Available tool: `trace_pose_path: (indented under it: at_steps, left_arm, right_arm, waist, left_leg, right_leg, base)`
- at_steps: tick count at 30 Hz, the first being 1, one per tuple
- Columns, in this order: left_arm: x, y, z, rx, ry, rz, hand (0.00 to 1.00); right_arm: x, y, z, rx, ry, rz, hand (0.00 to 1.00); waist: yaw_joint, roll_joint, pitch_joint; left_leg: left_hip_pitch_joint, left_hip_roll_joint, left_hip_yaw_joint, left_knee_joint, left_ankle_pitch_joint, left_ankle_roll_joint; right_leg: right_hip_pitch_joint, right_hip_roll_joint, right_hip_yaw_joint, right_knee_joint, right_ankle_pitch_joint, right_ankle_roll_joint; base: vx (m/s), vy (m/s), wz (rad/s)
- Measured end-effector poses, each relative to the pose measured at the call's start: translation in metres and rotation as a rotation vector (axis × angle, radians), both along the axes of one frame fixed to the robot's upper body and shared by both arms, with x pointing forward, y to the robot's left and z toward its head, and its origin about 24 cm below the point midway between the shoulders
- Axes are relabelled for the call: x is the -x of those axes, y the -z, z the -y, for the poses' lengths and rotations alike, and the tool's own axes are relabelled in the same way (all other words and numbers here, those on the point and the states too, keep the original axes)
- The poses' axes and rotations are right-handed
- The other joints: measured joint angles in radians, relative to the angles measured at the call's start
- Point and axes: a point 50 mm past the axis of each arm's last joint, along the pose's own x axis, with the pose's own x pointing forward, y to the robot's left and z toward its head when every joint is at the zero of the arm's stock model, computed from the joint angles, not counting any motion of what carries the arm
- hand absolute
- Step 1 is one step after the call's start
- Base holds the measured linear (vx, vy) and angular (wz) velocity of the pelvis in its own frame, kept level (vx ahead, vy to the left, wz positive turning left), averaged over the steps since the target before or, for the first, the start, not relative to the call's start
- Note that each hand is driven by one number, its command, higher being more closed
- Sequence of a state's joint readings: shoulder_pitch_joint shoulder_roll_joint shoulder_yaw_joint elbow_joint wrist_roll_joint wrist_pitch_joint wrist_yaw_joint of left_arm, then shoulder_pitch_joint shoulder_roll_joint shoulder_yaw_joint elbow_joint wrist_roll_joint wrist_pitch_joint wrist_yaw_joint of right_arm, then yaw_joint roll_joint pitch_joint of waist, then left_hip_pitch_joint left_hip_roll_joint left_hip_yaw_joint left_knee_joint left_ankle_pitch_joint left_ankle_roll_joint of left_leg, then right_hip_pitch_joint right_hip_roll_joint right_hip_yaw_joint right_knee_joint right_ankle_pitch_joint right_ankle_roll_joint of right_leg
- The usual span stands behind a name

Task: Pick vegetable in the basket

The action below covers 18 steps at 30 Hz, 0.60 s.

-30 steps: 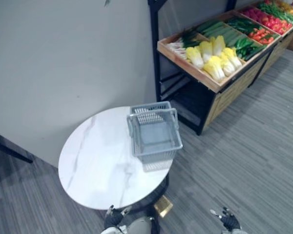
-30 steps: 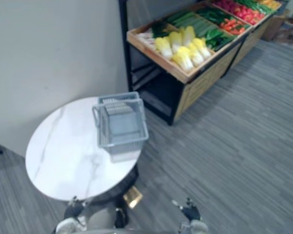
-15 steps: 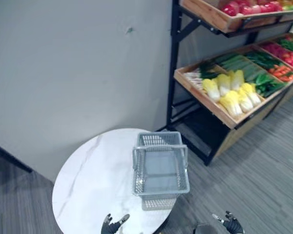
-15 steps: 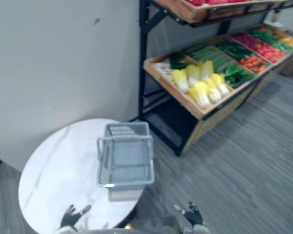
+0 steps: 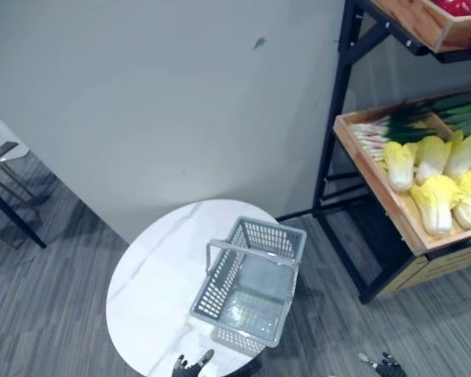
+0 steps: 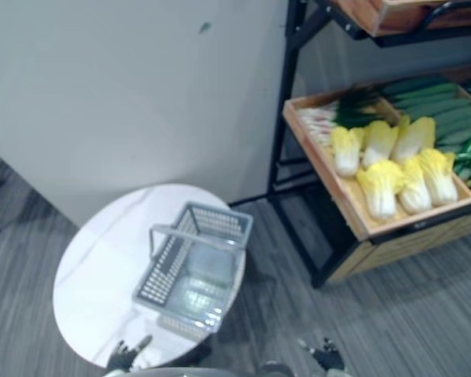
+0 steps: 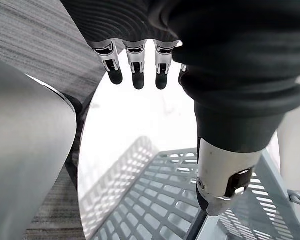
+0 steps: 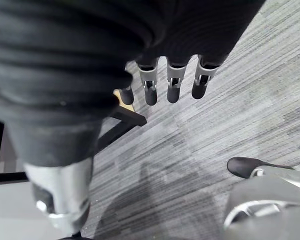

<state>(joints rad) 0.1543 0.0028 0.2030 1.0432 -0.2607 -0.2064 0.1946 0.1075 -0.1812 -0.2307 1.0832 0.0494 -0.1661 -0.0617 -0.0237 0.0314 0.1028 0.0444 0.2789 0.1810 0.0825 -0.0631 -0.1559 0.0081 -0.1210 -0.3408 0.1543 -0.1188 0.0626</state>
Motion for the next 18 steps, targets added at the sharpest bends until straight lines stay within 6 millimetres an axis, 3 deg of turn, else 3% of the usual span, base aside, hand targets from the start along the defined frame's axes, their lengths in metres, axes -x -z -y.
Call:
trace_pose_path:
  at_steps: [6, 10, 11, 12, 14, 18]
  left_arm:
    - [0.004, -0.001, -0.012, -0.039, 0.035, -0.024, 0.0]
    - [0.01, -0.003, -0.028, -0.095, 0.093, -0.057, 0.0]
    - [0.015, -0.002, -0.031, -0.105, 0.119, -0.074, 0.0]
    - [0.018, -0.002, -0.032, -0.106, 0.126, -0.082, 0.0]
    - [0.032, -0.002, -0.04, -0.117, 0.163, -0.123, 0.0]
    - [0.042, -0.001, -0.04, -0.114, 0.212, -0.164, 0.0]
  right_arm:
    - [-0.038, -0.036, 0.016, 0.099, -0.062, 0.236, 0.0]
    - [-0.084, -0.1, 0.038, 0.293, -0.22, 0.496, 0.0]
    - [-0.097, -0.124, 0.041, 0.393, -0.308, 0.563, 0.0]
    - [-0.103, -0.135, 0.041, 0.43, -0.34, 0.596, 0.0]
    - [-0.119, -0.167, 0.031, 0.542, -0.437, 0.706, 0.0]
    - [-0.137, -0.211, 0.016, 0.705, -0.556, 0.85, 0.0]
  waist:
    - [-0.003, -0.017, -0.004]
    - [-0.007, -0.021, -0.011]
    - [-0.008, -0.019, -0.012]
    - [-0.009, -0.019, -0.012]
    - [-0.007, -0.057, -0.022]
    - [-0.009, -0.074, -0.029]
  left_leg:
    - [0.045, -0.028, 0.06, -0.098, 0.0, 0.0]
    - [0.048, -0.053, 0.091, -0.158, -0.016, -0.005]
    - [0.048, -0.053, 0.102, -0.158, -0.042, -0.009]
    - [0.05, -0.057, 0.108, -0.158, -0.049, -0.011]
    - [0.054, -0.086, 0.13, -0.156, -0.056, -0.014]
    - [0.046, -0.125, 0.143, -0.153, -0.064, -0.019]
  right_leg:
    - [-0.007, -0.012, 0.016, -0.01, 0.017, 0.013]
    - [-0.033, -0.022, 0.042, -0.058, 0.068, 0.038]
    - [-0.042, -0.021, 0.056, -0.063, 0.078, 0.046]
    - [-0.043, -0.023, 0.064, -0.067, 0.086, 0.049]
    - [-0.049, -0.045, 0.104, -0.09, 0.109, 0.066]
    - [-0.059, -0.076, 0.143, -0.115, 0.129, 0.08]
  base:
    - [0.04, 0.107, -0.04]
    - [-0.05, 0.143, -0.16]
    - [-0.06, 0.138, -0.26]
    - [-0.06, 0.141, -0.34]
    - [-0.06, 0.118, -0.3]
    - [-0.03, 0.088, -0.14]
